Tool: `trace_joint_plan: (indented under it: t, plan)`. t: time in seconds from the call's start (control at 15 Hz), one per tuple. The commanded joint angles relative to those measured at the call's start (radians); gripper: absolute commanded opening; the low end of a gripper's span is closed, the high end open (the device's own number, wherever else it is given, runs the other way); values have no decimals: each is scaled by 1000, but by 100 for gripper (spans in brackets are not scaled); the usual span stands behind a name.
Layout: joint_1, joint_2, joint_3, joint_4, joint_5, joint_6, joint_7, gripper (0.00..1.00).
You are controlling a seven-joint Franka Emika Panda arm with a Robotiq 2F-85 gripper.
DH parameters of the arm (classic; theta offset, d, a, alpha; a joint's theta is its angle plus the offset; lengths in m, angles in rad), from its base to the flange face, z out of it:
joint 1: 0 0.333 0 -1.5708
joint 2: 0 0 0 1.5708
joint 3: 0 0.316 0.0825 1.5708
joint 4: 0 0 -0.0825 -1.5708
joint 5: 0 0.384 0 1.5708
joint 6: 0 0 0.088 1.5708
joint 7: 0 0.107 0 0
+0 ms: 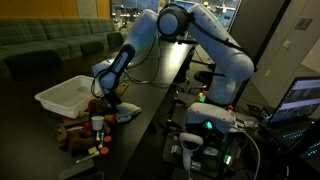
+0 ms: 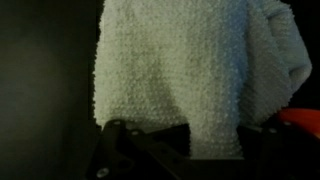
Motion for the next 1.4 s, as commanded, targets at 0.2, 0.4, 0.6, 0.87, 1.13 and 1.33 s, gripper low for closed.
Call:
trace_joint_plan:
  t: [0.2,0.4,0.6,0.87,1.13,1.33]
  plan:
    - [52,-2,34,52,28,16,48,11]
    - [77,8,75,62,64,14,70,11]
    - [106,26,110,74,110,10,97,11]
    - [150,41,161,101,182,11,138,11]
    - [202,53,193,157,235,18,188,11]
    - [234,58,207,200,262,22,213,12]
